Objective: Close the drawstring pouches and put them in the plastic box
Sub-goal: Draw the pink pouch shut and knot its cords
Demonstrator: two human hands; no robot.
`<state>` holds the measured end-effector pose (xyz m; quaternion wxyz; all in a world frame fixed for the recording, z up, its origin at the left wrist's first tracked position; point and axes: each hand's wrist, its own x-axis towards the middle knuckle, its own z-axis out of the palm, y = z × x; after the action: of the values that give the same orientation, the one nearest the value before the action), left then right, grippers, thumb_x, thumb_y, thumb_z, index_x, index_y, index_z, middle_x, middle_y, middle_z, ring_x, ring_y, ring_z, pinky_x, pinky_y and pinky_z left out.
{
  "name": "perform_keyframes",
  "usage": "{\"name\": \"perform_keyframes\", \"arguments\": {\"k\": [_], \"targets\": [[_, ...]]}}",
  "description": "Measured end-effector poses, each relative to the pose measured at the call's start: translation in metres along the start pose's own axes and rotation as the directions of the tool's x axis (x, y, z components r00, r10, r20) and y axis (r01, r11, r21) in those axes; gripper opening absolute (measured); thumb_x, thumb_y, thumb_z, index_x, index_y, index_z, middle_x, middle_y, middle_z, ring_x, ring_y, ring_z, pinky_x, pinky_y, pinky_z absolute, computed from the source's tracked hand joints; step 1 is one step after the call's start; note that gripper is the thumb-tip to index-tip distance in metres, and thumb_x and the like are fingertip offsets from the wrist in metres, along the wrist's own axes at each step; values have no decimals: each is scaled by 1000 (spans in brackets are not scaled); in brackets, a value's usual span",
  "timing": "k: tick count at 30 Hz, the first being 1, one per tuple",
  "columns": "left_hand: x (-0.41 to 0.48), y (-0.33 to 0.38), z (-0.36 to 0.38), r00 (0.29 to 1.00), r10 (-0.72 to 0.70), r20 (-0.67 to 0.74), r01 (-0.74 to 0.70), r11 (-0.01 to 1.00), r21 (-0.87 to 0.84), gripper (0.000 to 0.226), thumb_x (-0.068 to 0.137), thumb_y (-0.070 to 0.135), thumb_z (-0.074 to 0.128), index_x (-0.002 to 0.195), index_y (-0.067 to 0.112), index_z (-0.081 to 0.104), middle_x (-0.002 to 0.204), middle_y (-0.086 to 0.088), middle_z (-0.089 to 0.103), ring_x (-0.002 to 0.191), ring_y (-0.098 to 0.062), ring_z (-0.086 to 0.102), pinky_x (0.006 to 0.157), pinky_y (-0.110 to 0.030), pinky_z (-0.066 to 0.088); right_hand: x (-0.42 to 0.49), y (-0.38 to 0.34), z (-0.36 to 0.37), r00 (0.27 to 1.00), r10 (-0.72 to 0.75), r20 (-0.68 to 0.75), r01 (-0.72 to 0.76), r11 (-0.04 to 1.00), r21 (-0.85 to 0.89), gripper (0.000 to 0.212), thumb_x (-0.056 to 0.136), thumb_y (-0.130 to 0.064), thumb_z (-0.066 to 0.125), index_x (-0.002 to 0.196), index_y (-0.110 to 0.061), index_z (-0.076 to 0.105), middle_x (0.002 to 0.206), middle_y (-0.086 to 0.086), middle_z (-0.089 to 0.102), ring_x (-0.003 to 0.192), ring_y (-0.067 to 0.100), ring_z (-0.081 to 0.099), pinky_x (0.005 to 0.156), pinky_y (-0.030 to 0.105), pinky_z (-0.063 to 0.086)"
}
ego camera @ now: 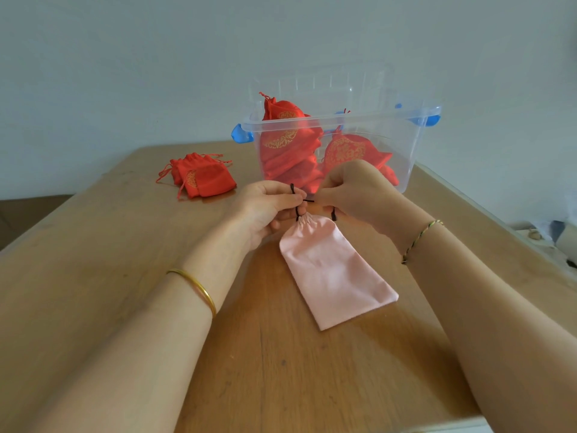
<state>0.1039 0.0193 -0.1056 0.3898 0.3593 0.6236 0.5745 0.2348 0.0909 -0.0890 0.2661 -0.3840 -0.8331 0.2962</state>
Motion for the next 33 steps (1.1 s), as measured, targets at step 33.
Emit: {"name": "perform_keyframes", "arguments": {"k": [33], "targets": [[8, -11, 7, 894, 448, -21, -421, 855, 303, 26, 76, -9, 63, 90, 12, 55, 78, 1, 54, 70, -14, 55, 67, -31, 54, -3, 10, 15, 959, 137, 248, -264, 747, 610, 24, 90, -6, 56, 101, 15, 60, 65, 14, 56, 38, 9, 54, 40, 17, 47]]}}
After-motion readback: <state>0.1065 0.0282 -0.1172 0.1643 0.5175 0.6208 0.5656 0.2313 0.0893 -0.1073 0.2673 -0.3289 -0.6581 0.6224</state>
